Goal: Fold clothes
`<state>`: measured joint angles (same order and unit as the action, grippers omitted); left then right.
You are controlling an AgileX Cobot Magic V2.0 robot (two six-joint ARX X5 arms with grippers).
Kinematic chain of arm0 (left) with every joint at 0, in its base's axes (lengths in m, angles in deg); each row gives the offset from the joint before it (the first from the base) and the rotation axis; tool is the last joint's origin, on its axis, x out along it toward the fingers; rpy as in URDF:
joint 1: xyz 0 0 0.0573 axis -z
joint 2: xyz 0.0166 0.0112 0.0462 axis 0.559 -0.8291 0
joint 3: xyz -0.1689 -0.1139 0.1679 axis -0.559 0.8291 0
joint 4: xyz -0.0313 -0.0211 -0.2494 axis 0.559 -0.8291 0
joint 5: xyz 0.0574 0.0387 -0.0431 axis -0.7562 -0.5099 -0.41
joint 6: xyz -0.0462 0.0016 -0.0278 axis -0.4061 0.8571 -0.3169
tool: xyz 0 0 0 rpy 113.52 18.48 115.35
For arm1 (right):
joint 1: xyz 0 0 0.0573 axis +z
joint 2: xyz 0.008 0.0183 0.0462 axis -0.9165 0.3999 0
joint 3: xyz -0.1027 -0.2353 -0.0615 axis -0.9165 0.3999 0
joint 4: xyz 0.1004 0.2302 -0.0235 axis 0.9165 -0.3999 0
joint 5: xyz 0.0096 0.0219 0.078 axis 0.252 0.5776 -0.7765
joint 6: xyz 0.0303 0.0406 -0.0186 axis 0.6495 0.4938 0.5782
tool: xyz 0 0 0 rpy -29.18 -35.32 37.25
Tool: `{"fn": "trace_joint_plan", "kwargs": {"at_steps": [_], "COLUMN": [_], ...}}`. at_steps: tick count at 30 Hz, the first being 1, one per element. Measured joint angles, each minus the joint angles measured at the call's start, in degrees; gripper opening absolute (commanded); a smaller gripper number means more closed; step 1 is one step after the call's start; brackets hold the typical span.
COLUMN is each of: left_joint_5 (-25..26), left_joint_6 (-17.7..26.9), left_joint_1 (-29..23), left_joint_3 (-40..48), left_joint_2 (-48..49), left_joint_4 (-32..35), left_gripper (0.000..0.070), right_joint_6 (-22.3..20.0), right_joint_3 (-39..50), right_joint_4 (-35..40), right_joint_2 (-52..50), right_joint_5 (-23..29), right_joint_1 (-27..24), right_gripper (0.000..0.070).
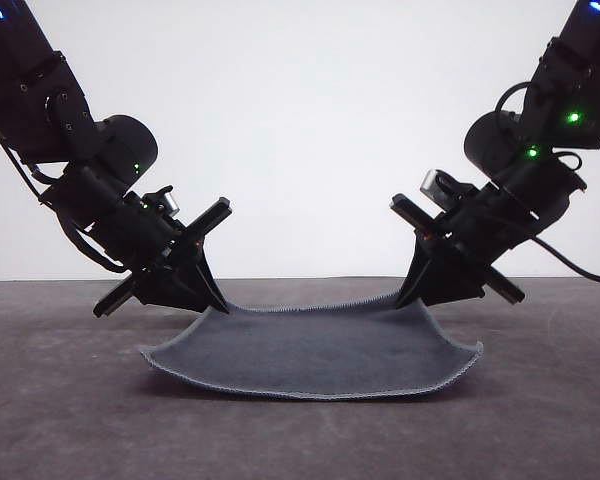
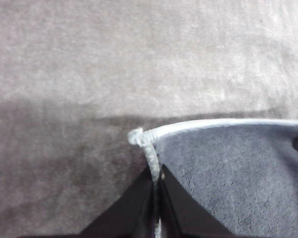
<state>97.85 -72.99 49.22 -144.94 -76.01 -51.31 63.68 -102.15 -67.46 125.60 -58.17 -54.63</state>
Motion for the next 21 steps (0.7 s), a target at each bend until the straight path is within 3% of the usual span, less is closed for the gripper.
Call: {"fn": "trace_joint_plan", "kwargs": {"at_steps": [11, 21], "left_joint_5": [-1.74, -2.66], "left_joint_6": [3.86, 7.41], "left_joint_1": [-0.07, 0.88], "left_joint_3": [0.0, 1.13], "left_joint_2": [4.08, 8.1], "left_joint_4": [-4.13, -7.83], "left_gripper": [0.0008, 0.0008], "right_joint_6": [-4.67, -6.16], "right_joint_3": [0.0, 0.6], "right_joint_4": [-3.95, -4.68], "right_joint_2": [-4.68, -8.42], "right_joint_5": [1.56, 2.75], "right_joint_1": [0.55, 2.75], "right_gripper": [0.0003, 0.0003]}}
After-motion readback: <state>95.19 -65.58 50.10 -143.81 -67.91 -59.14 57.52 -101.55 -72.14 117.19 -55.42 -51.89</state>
